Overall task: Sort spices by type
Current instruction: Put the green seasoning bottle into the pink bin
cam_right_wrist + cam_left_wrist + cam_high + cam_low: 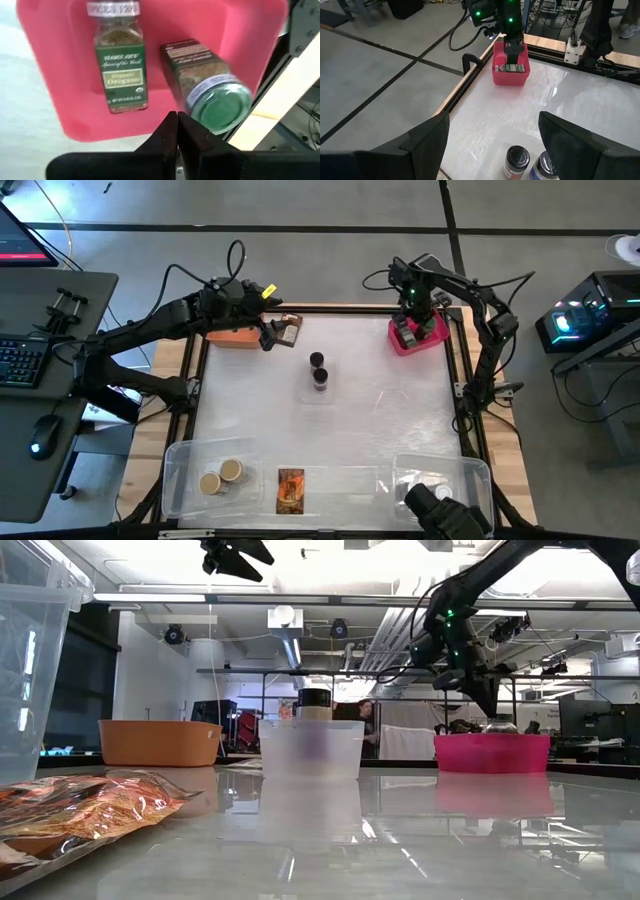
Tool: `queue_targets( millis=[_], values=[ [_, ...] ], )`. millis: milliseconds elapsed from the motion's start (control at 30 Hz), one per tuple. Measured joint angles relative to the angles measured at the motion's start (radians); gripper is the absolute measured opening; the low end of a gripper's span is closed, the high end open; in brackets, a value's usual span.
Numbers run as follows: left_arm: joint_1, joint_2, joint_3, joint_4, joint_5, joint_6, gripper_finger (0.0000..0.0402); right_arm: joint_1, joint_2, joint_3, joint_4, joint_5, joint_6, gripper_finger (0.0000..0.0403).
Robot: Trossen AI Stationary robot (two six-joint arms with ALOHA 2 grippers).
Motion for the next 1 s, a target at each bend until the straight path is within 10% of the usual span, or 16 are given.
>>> queue_targets(
  millis=[467,767,1000],
  values=[
    [0.0,0.0,0.0,-0.008,0.0,0.001,0.0294,0.131,-0.149,-0.006,0.155,-0.122,-0.003,0.0],
    [0.0,0.0,0.0,0.0,0.0,0.034,0.0294,0.132,-0.276,-0.357,0.337,-0.172,0.12,0.0],
    [0.007,0.0,0.0,0.018,0.0,0.03,0.0294,0.11,-0.256,-0.236,0.429,-0.153,0.084,0.0002]
  ],
)
